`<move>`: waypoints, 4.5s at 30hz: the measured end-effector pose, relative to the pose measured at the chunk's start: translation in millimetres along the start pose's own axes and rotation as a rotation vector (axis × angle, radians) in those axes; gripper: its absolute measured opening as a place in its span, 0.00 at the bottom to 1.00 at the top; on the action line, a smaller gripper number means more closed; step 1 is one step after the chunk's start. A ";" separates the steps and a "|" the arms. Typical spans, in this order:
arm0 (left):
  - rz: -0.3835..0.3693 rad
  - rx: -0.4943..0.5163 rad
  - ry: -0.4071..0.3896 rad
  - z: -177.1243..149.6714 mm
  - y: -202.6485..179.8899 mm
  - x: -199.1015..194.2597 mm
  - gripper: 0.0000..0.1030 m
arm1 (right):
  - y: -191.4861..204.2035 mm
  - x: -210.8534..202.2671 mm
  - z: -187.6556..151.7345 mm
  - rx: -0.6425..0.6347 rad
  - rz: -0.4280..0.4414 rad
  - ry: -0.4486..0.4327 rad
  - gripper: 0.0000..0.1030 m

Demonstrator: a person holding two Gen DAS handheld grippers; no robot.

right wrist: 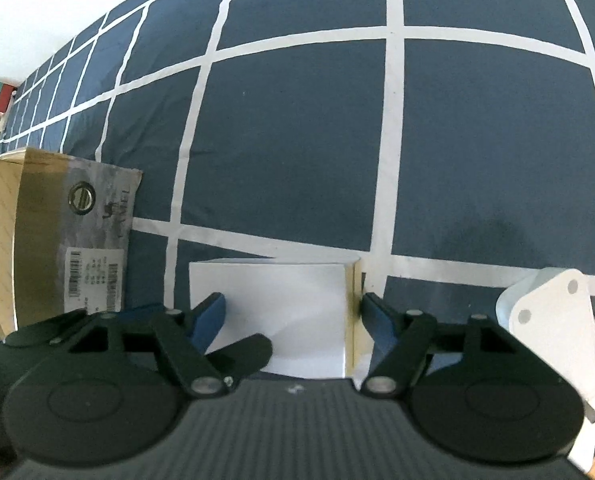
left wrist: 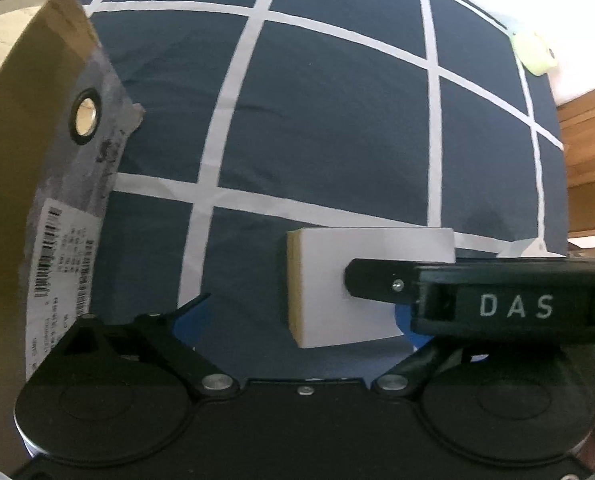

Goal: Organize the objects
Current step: 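Lift the white cardboard box with the right gripper and carry it over the box, then lower the white cardboard box into the box onto the remotes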

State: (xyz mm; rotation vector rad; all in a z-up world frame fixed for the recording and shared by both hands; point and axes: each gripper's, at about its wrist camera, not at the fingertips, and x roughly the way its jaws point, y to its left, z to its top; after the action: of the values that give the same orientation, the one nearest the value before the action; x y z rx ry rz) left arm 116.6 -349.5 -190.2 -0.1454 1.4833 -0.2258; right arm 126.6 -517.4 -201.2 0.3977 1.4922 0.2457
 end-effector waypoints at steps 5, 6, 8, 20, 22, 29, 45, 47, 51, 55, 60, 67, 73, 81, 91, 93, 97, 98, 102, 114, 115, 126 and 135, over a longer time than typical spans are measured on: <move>-0.072 0.001 0.008 2.7 -1.2 0.5 0.70 | -1.8 -0.5 0.6 0.001 0.005 -0.005 0.72; -0.080 0.003 0.010 2.7 -1.9 0.5 0.68 | -1.9 -0.4 0.5 0.000 0.005 -0.006 0.72; -0.104 0.009 0.012 2.9 -3.5 -0.5 0.59 | -2.0 -0.6 0.6 -0.004 0.006 -0.007 0.72; -0.081 0.060 0.023 2.3 -12.3 -2.9 0.57 | -2.6 -3.5 -6.6 0.004 0.009 -0.035 0.71; -0.079 0.067 0.024 1.2 -13.4 -4.4 0.56 | -2.1 -5.2 -8.9 0.006 0.007 -0.040 0.71; -0.070 0.102 0.006 -5.8 -19.5 -18.3 0.54 | 1.0 -16.6 -17.7 0.019 0.011 -0.070 0.71; -0.063 0.172 -0.076 -37.1 -19.6 -75.4 0.54 | 41.7 -66.8 -52.5 0.014 0.014 -0.178 0.71; -0.061 0.181 -0.089 -43.9 -16.5 -85.0 0.54 | 48.4 -71.1 -59.6 0.010 0.018 -0.192 0.71; -0.057 0.190 -0.114 -56.5 -8.9 -103.3 0.54 | 64.5 -79.6 -74.0 0.002 0.022 -0.217 0.71; -0.056 0.199 -0.133 -67.2 1.4 -121.7 0.54 | 83.7 -87.7 -87.8 -0.006 0.023 -0.237 0.71; -0.054 0.208 -0.155 -77.1 18.5 -142.5 0.54 | 109.0 -93.5 -99.8 -0.012 0.027 -0.258 0.71; -0.049 0.229 -0.178 -81.2 50.1 -169.5 0.54 | 150.2 -95.5 -108.7 -0.013 0.032 -0.288 0.71; -0.042 0.254 -0.183 -77.2 81.5 -189.2 0.54 | 188.0 -90.1 -109.3 0.001 0.037 -0.308 0.71; -0.034 0.296 -0.188 -64.7 127.0 -209.6 0.54 | 237.6 -75.7 -106.8 0.028 0.046 -0.338 0.71; -0.034 0.358 -0.179 -44.7 184.5 -220.6 0.54 | 293.7 -45.0 -99.0 0.077 0.048 -0.370 0.71; -0.035 0.367 -0.175 -40.7 194.0 -221.6 0.54 | 302.9 -39.8 -96.5 0.083 0.046 -0.372 0.71; -0.040 0.368 -0.168 -30.0 213.6 -222.9 0.54 | 320.8 -29.3 -86.8 0.089 0.040 -0.368 0.71; -0.043 0.365 -0.165 -27.0 217.9 -222.3 0.54 | 324.5 -26.8 -83.5 0.090 0.037 -0.366 0.71; -0.048 0.359 -0.148 -11.2 232.7 -218.3 0.54 | 334.3 -14.7 -66.5 0.092 0.032 -0.347 0.71; -0.050 0.349 -0.047 44.6 254.9 -165.3 0.54 | 324.5 39.5 -11.7 0.134 0.026 -0.257 0.71; -0.049 0.348 -0.038 48.5 255.9 -160.7 0.53 | 322.6 43.7 -7.8 0.137 0.027 -0.249 0.71; -0.059 0.326 0.021 78.5 264.7 -126.7 0.53 | 310.8 73.2 23.6 0.148 0.013 -0.186 0.71; -0.063 0.327 0.045 88.1 268.7 -114.8 0.54 | 307.5 85.1 31.0 0.160 0.009 -0.167 0.71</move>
State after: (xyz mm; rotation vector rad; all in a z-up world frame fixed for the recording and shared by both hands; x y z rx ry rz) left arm 212.3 -65.2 -134.5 0.0769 1.4671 -0.5207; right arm 189.2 -206.6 -154.1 0.5401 1.3497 0.0978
